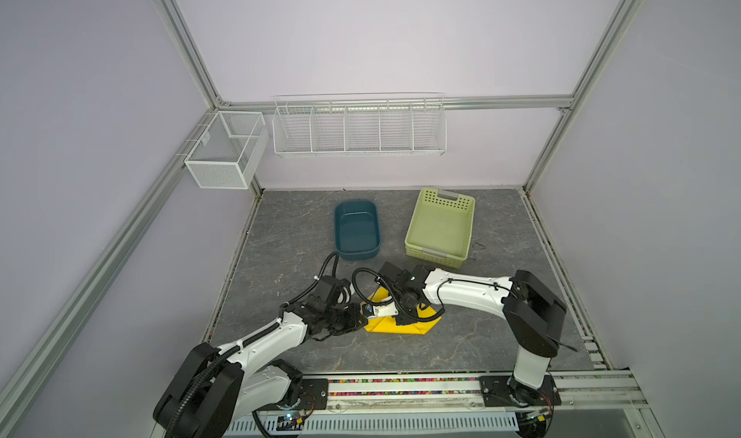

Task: Place the utensils on the paper napkin and roll it up

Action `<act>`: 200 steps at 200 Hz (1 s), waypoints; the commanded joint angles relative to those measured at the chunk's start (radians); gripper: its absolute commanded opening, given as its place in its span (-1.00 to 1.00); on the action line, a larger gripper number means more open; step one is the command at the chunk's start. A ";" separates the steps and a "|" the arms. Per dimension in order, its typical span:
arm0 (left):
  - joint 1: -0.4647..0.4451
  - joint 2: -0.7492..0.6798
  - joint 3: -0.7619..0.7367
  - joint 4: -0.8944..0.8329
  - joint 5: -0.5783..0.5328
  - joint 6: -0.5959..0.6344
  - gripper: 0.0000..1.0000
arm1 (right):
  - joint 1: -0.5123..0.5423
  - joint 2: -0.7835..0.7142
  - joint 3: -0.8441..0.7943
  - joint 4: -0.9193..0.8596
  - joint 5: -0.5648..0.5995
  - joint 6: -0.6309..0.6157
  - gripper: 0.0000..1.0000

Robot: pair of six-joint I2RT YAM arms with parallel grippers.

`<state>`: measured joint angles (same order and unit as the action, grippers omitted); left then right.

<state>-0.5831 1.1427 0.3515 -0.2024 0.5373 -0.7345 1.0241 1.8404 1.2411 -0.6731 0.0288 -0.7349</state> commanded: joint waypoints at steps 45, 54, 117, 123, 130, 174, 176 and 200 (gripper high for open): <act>-0.003 0.000 -0.075 0.286 0.141 -0.172 -1.00 | -0.005 0.013 0.005 0.012 -0.022 -0.006 -0.86; -0.003 0.012 -0.075 0.304 0.149 -0.178 -1.00 | -0.005 0.013 0.005 0.012 -0.022 -0.006 -0.86; -0.004 0.087 -0.075 0.399 0.198 -0.198 -1.00 | -0.014 0.014 0.005 0.004 -0.017 0.001 -0.86; -0.004 0.094 -0.075 0.406 0.203 -0.196 -1.00 | -0.015 0.013 0.006 0.003 -0.020 0.002 -0.86; -0.003 0.104 -0.075 0.414 0.208 -0.195 -1.00 | -0.015 0.013 0.005 0.002 -0.020 0.004 -0.86; -0.004 0.187 -0.069 0.467 0.220 -0.192 -1.00 | -0.018 0.012 0.003 0.004 -0.025 0.012 -0.86; -0.004 0.190 -0.069 0.470 0.221 -0.191 -1.00 | -0.018 0.012 0.002 0.005 -0.025 0.013 -0.86; -0.004 0.218 -0.067 0.481 0.210 -0.187 -1.00 | -0.018 0.010 0.001 0.006 -0.030 0.016 -0.86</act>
<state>-0.5831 1.3376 0.2855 0.2253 0.7395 -0.9157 1.0084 1.8404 1.2411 -0.6712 0.0288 -0.7269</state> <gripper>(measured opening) 0.047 0.072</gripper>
